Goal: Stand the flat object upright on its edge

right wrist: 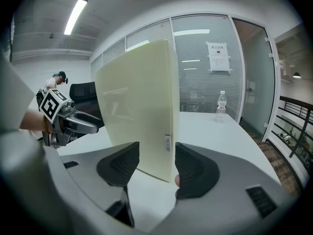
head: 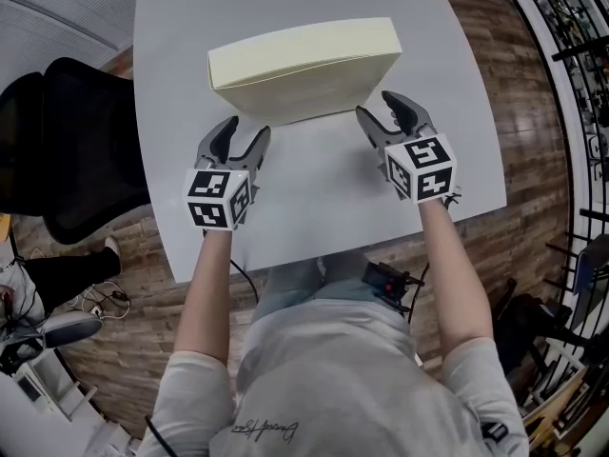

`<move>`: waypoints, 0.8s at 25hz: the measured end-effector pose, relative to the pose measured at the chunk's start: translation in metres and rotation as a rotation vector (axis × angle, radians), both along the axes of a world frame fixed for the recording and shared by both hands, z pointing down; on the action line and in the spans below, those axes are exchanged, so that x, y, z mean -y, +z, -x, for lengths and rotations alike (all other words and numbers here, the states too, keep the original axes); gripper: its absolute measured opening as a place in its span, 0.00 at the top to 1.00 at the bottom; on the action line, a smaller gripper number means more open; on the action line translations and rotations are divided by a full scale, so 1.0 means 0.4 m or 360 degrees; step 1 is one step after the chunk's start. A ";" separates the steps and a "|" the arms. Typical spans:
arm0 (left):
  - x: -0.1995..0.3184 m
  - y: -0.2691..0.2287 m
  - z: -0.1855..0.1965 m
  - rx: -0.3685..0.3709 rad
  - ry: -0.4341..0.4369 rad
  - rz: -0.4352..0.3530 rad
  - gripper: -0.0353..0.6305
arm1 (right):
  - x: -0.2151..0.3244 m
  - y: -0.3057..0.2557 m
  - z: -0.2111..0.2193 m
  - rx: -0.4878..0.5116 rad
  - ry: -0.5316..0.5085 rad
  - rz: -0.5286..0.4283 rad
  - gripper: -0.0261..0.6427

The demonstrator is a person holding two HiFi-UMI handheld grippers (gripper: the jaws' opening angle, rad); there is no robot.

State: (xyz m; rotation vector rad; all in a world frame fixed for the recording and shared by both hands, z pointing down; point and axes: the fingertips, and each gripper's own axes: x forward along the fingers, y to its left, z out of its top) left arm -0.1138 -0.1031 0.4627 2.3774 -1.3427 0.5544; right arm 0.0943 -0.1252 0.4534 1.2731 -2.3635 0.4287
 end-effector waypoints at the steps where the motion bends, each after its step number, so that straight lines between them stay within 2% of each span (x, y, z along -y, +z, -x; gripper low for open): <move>1: -0.010 0.000 -0.004 -0.0006 0.0005 0.0003 0.55 | -0.009 -0.004 -0.002 -0.0005 -0.0005 -0.0007 0.61; 7: -0.083 -0.018 -0.018 -0.0044 0.0026 -0.0018 0.59 | -0.088 -0.012 0.012 -0.0006 -0.0039 -0.0024 0.65; 10: -0.118 -0.037 -0.027 -0.0028 0.0067 -0.0042 0.66 | -0.126 -0.017 0.023 0.0024 -0.0032 -0.0026 0.69; 15: -0.166 -0.082 -0.044 0.0024 0.0137 -0.0086 0.86 | -0.173 -0.055 0.042 0.0027 -0.0036 -0.0072 0.77; 17: -0.182 -0.098 -0.049 0.0050 0.0162 -0.0109 0.90 | -0.183 -0.069 0.053 0.0034 -0.0031 -0.0081 0.82; 20: -0.213 -0.110 -0.069 0.0009 0.0173 -0.0118 0.93 | -0.212 -0.078 0.071 0.0063 -0.0057 -0.0063 0.87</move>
